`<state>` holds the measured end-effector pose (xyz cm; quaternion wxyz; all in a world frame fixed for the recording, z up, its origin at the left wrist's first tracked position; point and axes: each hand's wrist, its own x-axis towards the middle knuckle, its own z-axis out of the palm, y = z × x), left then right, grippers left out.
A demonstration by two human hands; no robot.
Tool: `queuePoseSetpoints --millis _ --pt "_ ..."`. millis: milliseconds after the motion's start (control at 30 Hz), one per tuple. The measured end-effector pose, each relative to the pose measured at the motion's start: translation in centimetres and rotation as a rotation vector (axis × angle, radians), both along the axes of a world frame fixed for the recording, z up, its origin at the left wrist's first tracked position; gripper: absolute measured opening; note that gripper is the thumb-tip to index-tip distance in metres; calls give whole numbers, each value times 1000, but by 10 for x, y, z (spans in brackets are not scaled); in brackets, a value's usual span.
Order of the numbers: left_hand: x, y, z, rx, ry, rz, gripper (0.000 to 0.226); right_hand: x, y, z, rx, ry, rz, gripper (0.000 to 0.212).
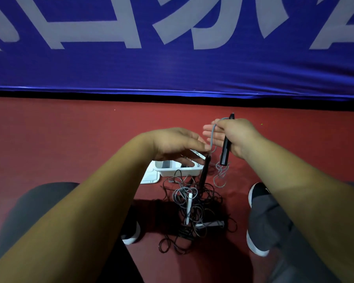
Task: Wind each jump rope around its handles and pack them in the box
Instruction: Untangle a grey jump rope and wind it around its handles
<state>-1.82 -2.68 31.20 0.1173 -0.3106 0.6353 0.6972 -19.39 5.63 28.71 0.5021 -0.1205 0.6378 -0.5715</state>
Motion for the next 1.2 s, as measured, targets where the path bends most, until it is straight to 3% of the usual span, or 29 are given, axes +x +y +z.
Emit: queuePoseSetpoints --millis 300,467,600,733,900,1033,1100,1200 --pt "4 -3 6 16 -45 65 13 6 -3 4 -43 -23 10 17" --pt "5 -20 15 215 12 369 12 12 0 7 121 26 251 24" --pt "8 -26 14 328 18 531 14 24 8 9 133 35 401 41" --pt "10 -28 10 117 -109 487 11 35 12 12 106 10 545 54" --pt "10 -32 5 -69 -203 479 13 39 10 9 71 -10 552 56" --pt "13 -35 4 -166 -259 429 23 35 15 9 72 -40 659 38" --pt "18 -38 5 -323 -276 382 31 34 16 7 90 -14 702 30" --pt "20 -40 5 -563 -130 302 14 32 15 3 117 42 750 12"
